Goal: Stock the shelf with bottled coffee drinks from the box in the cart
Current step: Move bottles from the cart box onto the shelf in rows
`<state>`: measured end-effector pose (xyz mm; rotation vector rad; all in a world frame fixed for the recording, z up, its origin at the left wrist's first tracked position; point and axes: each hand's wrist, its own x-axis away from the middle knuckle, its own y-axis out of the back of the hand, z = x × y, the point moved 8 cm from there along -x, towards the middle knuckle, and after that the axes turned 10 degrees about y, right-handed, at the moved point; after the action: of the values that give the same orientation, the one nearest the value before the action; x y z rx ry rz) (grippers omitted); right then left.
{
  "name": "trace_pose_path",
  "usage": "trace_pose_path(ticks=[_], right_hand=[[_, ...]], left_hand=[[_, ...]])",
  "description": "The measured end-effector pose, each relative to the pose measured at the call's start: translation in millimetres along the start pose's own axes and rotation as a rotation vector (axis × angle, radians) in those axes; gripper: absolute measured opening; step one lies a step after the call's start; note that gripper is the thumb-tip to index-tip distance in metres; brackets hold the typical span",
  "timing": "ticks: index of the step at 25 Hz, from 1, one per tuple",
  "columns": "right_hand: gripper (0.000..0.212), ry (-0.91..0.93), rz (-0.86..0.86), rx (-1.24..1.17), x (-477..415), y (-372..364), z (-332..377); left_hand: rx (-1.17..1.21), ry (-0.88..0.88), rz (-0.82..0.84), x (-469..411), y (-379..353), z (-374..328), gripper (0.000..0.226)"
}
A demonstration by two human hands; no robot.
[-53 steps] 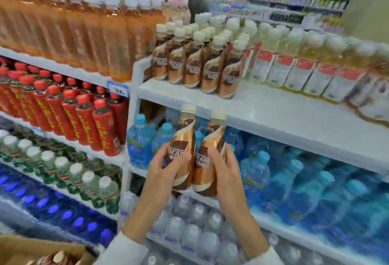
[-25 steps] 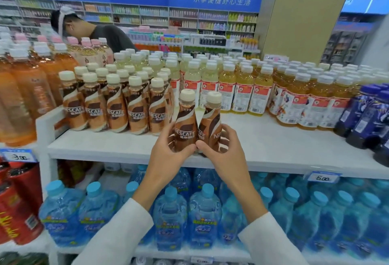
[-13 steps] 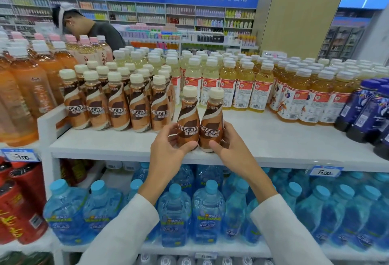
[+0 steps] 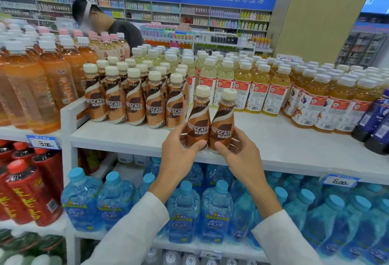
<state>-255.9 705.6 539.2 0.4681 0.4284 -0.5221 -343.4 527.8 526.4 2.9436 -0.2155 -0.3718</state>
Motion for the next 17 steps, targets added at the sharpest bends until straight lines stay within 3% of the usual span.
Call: trace_pose_path(ticks=[17], right_hand=[[0.045,0.132,0.181,-0.092,-19.1,-246.7,91.3]], left_hand=[[-0.122,0.111,-0.371,-42.3,234.4,53.4,0.048]])
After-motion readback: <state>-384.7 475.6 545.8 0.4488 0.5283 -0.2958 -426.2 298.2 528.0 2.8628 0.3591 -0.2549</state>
